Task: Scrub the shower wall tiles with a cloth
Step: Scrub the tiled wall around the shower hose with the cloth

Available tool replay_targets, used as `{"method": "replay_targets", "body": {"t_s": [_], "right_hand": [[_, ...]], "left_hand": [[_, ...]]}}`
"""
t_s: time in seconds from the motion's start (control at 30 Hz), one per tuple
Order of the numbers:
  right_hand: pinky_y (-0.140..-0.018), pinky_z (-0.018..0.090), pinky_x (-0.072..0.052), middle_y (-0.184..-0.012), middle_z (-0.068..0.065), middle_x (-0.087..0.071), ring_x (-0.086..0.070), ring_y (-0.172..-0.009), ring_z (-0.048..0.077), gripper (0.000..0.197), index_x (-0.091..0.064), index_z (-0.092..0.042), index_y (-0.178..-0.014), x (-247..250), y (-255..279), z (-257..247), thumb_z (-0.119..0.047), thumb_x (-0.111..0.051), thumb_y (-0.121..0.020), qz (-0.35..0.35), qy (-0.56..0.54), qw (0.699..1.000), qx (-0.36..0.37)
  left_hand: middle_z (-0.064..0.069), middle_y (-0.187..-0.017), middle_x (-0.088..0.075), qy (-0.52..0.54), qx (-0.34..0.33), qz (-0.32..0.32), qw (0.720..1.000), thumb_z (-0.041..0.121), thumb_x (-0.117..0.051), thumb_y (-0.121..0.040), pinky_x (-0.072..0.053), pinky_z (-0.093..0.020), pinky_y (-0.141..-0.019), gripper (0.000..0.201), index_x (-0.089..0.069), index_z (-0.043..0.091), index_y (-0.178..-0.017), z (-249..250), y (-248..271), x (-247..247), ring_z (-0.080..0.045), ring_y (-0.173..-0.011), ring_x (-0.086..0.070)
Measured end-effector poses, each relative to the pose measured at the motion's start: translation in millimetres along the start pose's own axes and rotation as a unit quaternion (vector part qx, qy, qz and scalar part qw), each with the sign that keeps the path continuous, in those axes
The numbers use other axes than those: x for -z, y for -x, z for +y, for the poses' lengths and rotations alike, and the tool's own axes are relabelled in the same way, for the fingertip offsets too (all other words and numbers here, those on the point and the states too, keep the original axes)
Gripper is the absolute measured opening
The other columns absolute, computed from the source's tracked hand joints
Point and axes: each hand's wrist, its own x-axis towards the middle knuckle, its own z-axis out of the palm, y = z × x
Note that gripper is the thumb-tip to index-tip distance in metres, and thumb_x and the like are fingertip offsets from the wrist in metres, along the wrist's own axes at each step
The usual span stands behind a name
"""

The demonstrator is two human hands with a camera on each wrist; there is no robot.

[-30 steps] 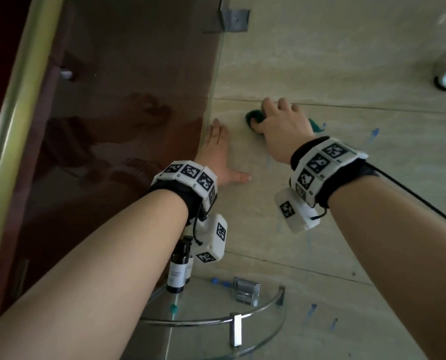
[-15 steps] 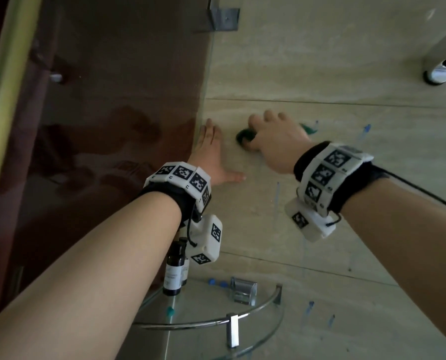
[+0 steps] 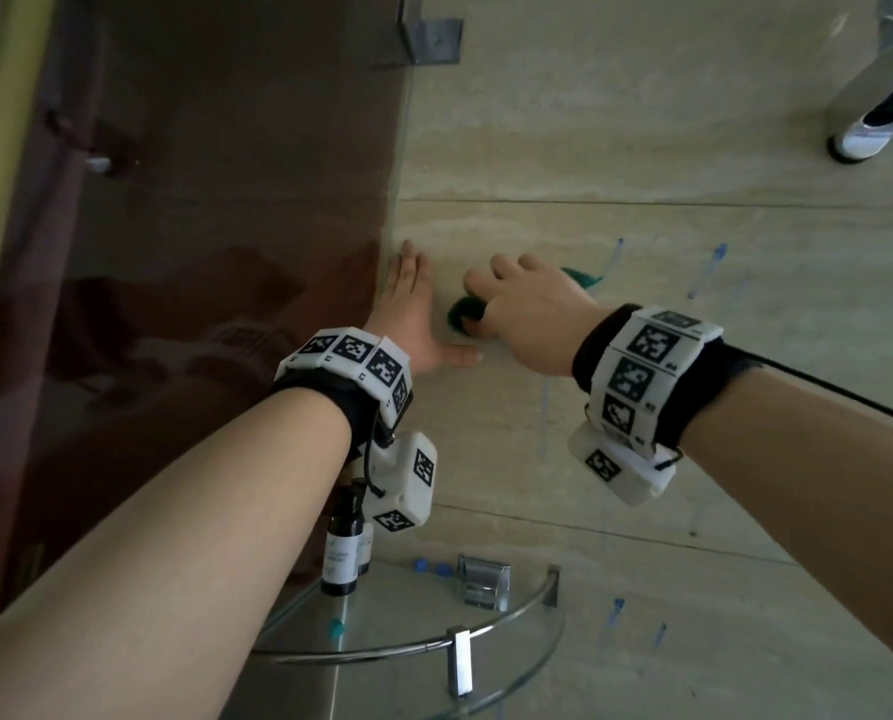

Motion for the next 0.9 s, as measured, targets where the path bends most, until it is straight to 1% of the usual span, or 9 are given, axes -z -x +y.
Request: {"method": "replay_targets", "body": {"t_s": [0.1,0.27,0.33,0.53,0.57,0.63,0.7,0.73,0.9], "right_hand": [[-0.092,0.038,-0.033,-0.14,0.008,-0.032,-0.035,-0.12,0.031,0.034,-0.056,-0.018,-0.126,2.4,-0.3,8.5,-0.013,-0.041,-0.096,0.014,0.004,1.0,-0.016],[-0.093,0.04,-0.033,-0.135,0.012,-0.033,-0.035,-0.118,0.035,0.039,-0.054,-0.018,-0.132,3.9,-3.5,49.9,-0.007,-0.043,-0.096,0.031,-0.05,0.983,-0.175],[-0.095,0.04,-0.032,-0.134,0.013,-0.033,-0.035,-0.118,0.035,0.036,-0.053,-0.014,-0.132,1.2,-3.8,49.8,-0.008,-0.042,-0.098,0.035,-0.089,0.974,-0.206],[-0.09,0.036,-0.032,-0.134,0.008,-0.033,-0.035,-0.115,0.032,0.037,-0.056,-0.02,-0.128,-4.3,-5.8,21.1,-0.009,-0.042,-0.096,0.046,-0.106,0.989,-0.095],[-0.091,0.036,-0.033,-0.133,0.008,-0.035,-0.035,-0.116,0.032,0.037,-0.058,-0.021,-0.127,-3.8,-4.2,24.9,-0.01,-0.042,-0.096,0.051,-0.096,0.989,-0.104],[-0.093,0.038,-0.033,-0.13,0.009,-0.038,-0.036,-0.116,0.032,0.034,-0.06,-0.019,-0.125,-4.4,0.6,36.6,-0.011,-0.044,-0.096,0.061,-0.104,0.978,-0.171],[-0.095,0.039,-0.033,-0.127,0.011,-0.039,-0.036,-0.115,0.034,0.032,-0.059,-0.014,-0.125,-6.8,9.3,44.1,-0.01,-0.045,-0.097,0.062,-0.157,0.958,-0.233],[-0.094,0.039,-0.032,-0.127,0.012,-0.038,-0.036,-0.114,0.034,0.032,-0.058,-0.013,-0.126,-7.7,13.9,43.4,-0.009,-0.045,-0.097,0.055,-0.175,0.954,-0.238],[-0.088,0.036,-0.032,-0.129,0.01,-0.035,-0.036,-0.111,0.032,0.03,-0.059,-0.013,-0.122,-13.0,18.4,12.2,-0.01,-0.042,-0.097,0.03,-0.154,0.979,-0.131]], "left_hand": [[-0.013,-0.156,0.026,-0.002,-0.001,0.001,1.0,0.055,-0.074,-0.072,0.004,-0.033,-0.118,0.13,0.015,0.001,-0.149,-0.6,-0.1,-0.5,-0.025,-0.146,0.019],[-0.012,-0.157,0.024,-0.005,-0.003,0.002,1.0,0.054,-0.075,-0.072,0.004,-0.033,-0.119,0.13,0.015,0.002,-0.149,-0.1,-0.5,-1.2,-0.025,-0.146,0.018],[-0.012,-0.157,0.024,-0.005,-0.004,0.002,1.0,0.054,-0.075,-0.072,0.004,-0.033,-0.118,0.129,0.015,0.002,-0.149,-0.1,0.0,-0.7,-0.025,-0.146,0.018],[-0.012,-0.157,0.024,-0.009,0.001,0.0,1.0,0.056,-0.073,-0.073,0.003,-0.032,-0.117,0.128,0.014,0.002,-0.149,1.0,1.3,0.8,-0.025,-0.146,0.017],[-0.012,-0.157,0.024,-0.009,0.0,0.0,1.0,0.056,-0.073,-0.073,0.003,-0.032,-0.117,0.128,0.014,0.002,-0.149,1.2,1.6,0.6,-0.024,-0.146,0.017],[-0.011,-0.157,0.024,-0.007,-0.002,0.002,1.0,0.054,-0.074,-0.073,0.003,-0.032,-0.117,0.128,0.013,0.002,-0.15,1.2,1.8,0.2,-0.024,-0.146,0.017],[-0.011,-0.157,0.025,0.001,-0.003,0.002,1.0,0.053,-0.075,-0.072,0.003,-0.032,-0.118,0.128,0.014,0.003,-0.15,0.5,1.5,-0.1,-0.023,-0.146,0.018],[-0.011,-0.157,0.025,0.003,-0.003,0.002,1.0,0.053,-0.075,-0.072,0.003,-0.032,-0.118,0.128,0.014,0.003,-0.15,0.2,1.1,0.0,-0.023,-0.146,0.018],[-0.01,-0.156,0.027,0.005,-0.002,-0.004,1.0,0.055,-0.073,-0.073,0.004,-0.032,-0.117,0.128,0.016,0.003,-0.149,0.4,2.2,0.2,-0.022,-0.146,0.019]]}}
